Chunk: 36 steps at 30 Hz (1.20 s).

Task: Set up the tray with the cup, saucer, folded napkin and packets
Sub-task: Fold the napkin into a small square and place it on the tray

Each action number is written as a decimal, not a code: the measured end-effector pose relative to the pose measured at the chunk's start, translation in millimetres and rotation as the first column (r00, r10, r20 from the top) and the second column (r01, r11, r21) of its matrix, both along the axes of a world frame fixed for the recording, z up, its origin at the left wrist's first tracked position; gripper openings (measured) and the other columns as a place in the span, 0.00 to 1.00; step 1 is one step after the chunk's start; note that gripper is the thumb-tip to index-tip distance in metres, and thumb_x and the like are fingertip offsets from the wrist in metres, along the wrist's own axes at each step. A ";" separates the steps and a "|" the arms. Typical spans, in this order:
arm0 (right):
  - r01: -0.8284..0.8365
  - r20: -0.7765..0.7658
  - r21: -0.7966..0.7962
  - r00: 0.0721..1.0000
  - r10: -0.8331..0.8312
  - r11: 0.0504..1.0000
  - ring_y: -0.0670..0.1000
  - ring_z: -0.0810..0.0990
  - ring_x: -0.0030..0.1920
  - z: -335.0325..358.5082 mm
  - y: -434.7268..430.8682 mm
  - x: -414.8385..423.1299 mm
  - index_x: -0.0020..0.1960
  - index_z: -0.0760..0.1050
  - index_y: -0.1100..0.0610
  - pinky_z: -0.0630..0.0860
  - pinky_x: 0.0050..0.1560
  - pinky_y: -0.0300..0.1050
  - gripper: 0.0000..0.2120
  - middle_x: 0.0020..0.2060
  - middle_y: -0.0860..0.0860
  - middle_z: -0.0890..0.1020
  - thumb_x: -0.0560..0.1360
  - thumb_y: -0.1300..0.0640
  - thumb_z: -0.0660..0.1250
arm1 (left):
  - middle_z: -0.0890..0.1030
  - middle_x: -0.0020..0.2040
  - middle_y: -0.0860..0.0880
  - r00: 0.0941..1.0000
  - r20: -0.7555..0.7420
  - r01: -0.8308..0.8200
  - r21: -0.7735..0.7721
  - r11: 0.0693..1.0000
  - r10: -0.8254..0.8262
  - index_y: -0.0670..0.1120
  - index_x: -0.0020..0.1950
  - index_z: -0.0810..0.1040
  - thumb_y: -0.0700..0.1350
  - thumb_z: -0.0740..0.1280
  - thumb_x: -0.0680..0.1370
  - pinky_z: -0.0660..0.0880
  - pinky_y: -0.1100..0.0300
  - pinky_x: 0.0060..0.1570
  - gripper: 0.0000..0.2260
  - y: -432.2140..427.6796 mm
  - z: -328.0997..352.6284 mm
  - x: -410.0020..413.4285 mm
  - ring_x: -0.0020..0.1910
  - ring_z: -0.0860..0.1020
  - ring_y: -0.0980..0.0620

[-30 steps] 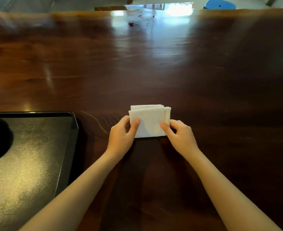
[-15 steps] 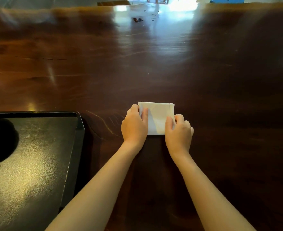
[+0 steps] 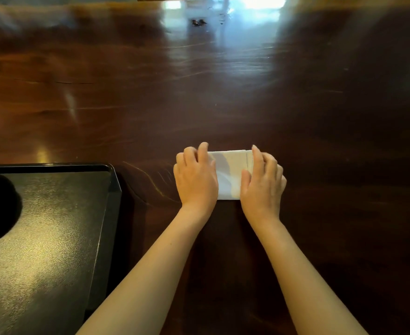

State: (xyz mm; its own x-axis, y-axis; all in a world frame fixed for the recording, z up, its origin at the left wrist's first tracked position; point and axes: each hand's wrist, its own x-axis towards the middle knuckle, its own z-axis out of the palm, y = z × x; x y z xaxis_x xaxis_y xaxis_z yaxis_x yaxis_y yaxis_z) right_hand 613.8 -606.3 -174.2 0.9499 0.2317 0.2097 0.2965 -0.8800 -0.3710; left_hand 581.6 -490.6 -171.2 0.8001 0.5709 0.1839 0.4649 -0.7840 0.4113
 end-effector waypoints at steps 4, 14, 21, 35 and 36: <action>-0.378 -0.182 -0.155 0.919 0.349 0.913 0.47 0.39 0.75 -2.3 -4.9 15.0 0.76 0.44 0.51 0.36 0.73 0.51 0.26 0.77 0.50 0.47 0.80 0.48 0.44 | 0.63 0.75 0.49 0.941 -0.058 0.336 0.048 0.941 -0.333 0.50 0.73 0.62 0.48 0.54 0.81 0.48 0.50 0.73 0.19 10.0 -5.8 0.8 0.75 0.55 0.49; -0.498 -0.352 -0.240 0.845 0.404 0.833 0.43 0.30 0.72 -7.5 -14.8 29.8 0.71 0.30 0.48 0.32 0.72 0.46 0.32 0.71 0.44 0.31 0.74 0.36 0.38 | 0.47 0.78 0.55 0.839 -0.318 0.447 -0.062 0.893 -0.442 0.53 0.76 0.45 0.56 0.42 0.81 0.33 0.49 0.71 0.24 30.3 -16.0 10.4 0.76 0.40 0.55; -0.492 -0.352 -0.252 0.849 0.394 0.833 0.40 0.30 0.71 -8.8 -38.9 29.8 0.70 0.28 0.46 0.29 0.71 0.45 0.27 0.71 0.42 0.32 0.75 0.40 0.33 | 0.49 0.78 0.55 0.865 -0.288 0.426 -0.012 0.905 -0.411 0.54 0.76 0.47 0.57 0.42 0.80 0.35 0.49 0.72 0.24 28.5 -20.5 9.1 0.76 0.42 0.53; -0.399 -0.329 -0.242 0.891 0.311 0.885 0.43 0.31 0.71 -15.5 -35.2 17.2 0.73 0.32 0.49 0.28 0.69 0.49 0.28 0.76 0.47 0.38 0.77 0.42 0.34 | 0.46 0.78 0.49 0.801 -0.385 0.546 0.156 0.823 -0.458 0.49 0.76 0.45 0.59 0.42 0.80 0.34 0.46 0.71 0.27 26.9 3.3 5.3 0.76 0.41 0.50; -0.399 -0.331 -0.236 0.890 0.313 0.886 0.43 0.31 0.71 -16.8 -35.2 18.1 0.73 0.32 0.49 0.28 0.69 0.49 0.28 0.76 0.47 0.38 0.77 0.42 0.35 | 0.52 0.78 0.47 0.808 -0.326 0.573 0.232 0.786 -0.492 0.46 0.76 0.50 0.58 0.44 0.80 0.38 0.46 0.72 0.27 22.4 7.5 -2.3 0.76 0.47 0.49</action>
